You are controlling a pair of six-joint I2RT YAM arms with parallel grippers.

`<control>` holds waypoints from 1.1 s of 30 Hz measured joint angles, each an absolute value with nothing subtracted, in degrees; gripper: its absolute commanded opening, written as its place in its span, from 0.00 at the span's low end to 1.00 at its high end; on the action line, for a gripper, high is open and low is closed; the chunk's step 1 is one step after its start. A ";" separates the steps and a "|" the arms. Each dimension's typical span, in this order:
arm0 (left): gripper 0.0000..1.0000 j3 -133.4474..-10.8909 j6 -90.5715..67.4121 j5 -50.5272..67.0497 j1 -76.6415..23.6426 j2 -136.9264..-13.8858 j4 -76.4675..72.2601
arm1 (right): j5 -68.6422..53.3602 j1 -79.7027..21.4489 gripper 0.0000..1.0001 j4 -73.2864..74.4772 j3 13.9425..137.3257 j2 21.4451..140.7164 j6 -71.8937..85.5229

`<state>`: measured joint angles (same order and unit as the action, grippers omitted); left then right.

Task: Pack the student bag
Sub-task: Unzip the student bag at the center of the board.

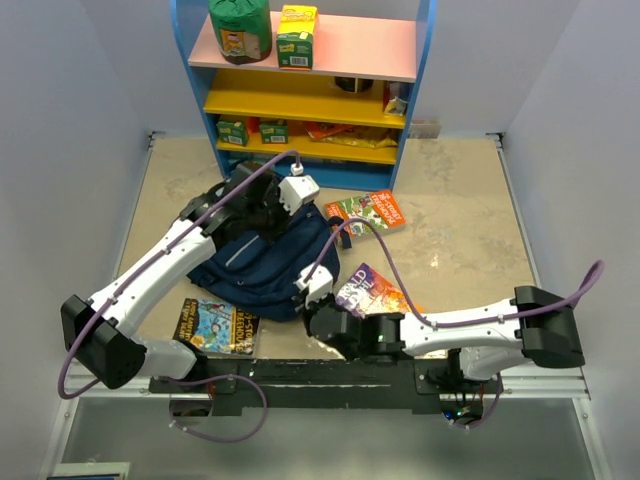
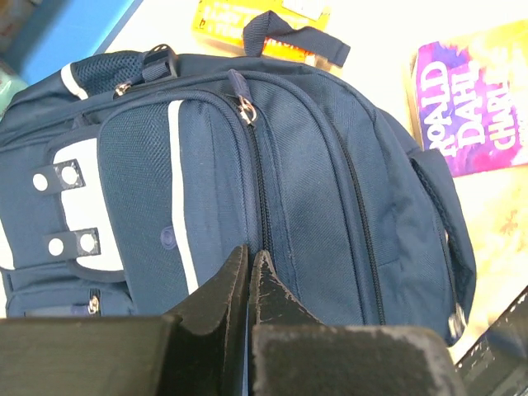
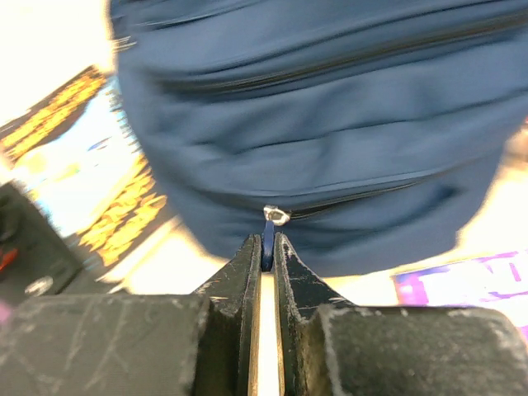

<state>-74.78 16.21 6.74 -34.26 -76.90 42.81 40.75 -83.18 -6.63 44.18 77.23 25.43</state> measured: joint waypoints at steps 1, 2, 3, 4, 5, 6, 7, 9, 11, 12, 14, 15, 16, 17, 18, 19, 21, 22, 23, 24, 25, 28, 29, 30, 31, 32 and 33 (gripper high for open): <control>0.00 -74.46 15.90 6.72 -34.26 -76.90 42.11 | 41.36 -85.17 0.00 -6.63 44.77 77.97 26.02; 0.00 -74.11 15.46 6.79 -34.28 -76.93 41.41 | 41.91 -86.46 0.00 -6.61 45.06 78.41 26.50; 0.00 -74.00 15.07 6.83 -34.35 -76.99 41.25 | 42.50 -87.29 0.00 -6.61 45.17 78.61 26.85; 0.00 -73.91 14.50 6.85 -34.44 -77.01 41.12 | 43.07 -87.90 0.00 -6.61 45.21 78.81 27.22; 0.00 -73.82 14.11 6.92 -34.54 -77.03 41.08 | 43.66 -88.29 0.00 -6.63 45.34 79.09 27.49; 0.00 -73.76 13.76 6.96 -34.59 -77.10 40.88 | 44.07 -88.51 0.00 -6.63 45.78 79.59 27.66; 0.00 -73.76 13.37 6.96 -34.63 -77.21 40.71 | 44.18 -88.68 0.00 -6.72 46.39 80.36 27.75; 0.00 -73.76 12.32 6.83 -34.63 -77.69 39.88 | 44.23 -88.97 0.00 -6.92 48.12 82.30 27.70; 0.00 -73.76 11.14 6.61 -34.63 -78.15 39.16 | 44.21 -89.23 0.00 -7.27 50.43 84.88 27.40; 0.00 -73.76 10.68 6.50 -34.63 -78.32 38.92 | 44.29 -89.32 0.00 -7.27 52.03 86.52 27.33; 0.00 -73.76 9.50 6.15 -34.63 -78.74 38.35 | 44.29 -89.41 0.00 -7.44 54.76 89.36 26.96; 0.00 -73.80 8.95 6.00 -34.63 -78.94 38.17 | 44.42 -89.47 0.00 -7.60 56.34 91.02 26.59; 0.00 -73.82 8.54 5.93 -34.63 -79.13 38.15 | 44.45 -89.56 0.00 -7.99 57.54 92.53 26.17; 0.00 -73.89 8.16 5.96 -34.63 -79.37 38.15 | 44.42 -89.60 0.00 -8.36 58.50 93.76 25.67; 0.00 -74.04 7.84 6.00 -34.63 -79.68 38.26 | 44.40 -89.62 0.00 -8.73 59.46 95.09 25.02; 0.00 -74.28 7.49 6.20 -34.63 -80.05 38.33 | 44.38 -89.62 0.00 -9.28 60.42 96.51 24.23; 0.00 -74.76 6.92 6.87 -34.63 -80.68 38.46 | 44.03 -89.62 0.00 -10.52 61.95 98.98 22.74; 0.00 -74.96 6.68 7.27 -34.61 -80.95 38.52 | 43.97 -89.62 0.00 -11.42 62.72 100.40 21.89; 0.00 -75.18 6.52 7.68 -34.63 -81.14 38.74 | 43.94 -89.62 0.00 -12.34 63.61 101.95 20.97; 0.00 -75.24 6.52 7.90 -34.61 -81.17 38.81 | 43.90 -89.62 0.00 -13.56 64.64 103.72 19.94; 0.00 -75.35 6.50 8.12 -34.59 -81.17 38.96 | 43.83 -89.60 0.00 -14.57 65.23 105.08 19.20; 0.00 -75.55 6.50 8.75 -34.57 -81.17 39.11 | 43.75 -89.34 0.00 -18.87 67.40 109.65 16.43; 0.00 -75.55 6.50 8.86 -34.52 -81.17 39.13 | 43.62 -89.14 0.00 -20.64 67.94 111.04 15.53; 0.00 -75.59 6.52 9.04 -34.52 -81.17 39.13 | 43.46 -88.84 0.00 -22.63 68.42 112.40 14.74; 0.00 -75.77 6.52 9.17 -34.50 -81.17 39.24 | 43.11 -88.55 0.00 -24.21 68.75 113.45 14.11; 0.00 -75.99 6.57 9.32 -34.50 -81.14 39.35 | 42.48 -88.05 0.03 -25.96 69.49 114.98 13.43; 0.00 -76.29 6.61 9.45 -34.44 -81.14 39.57 | 42.04 -87.59 0.10 -27.00 70.19 116.05 12.99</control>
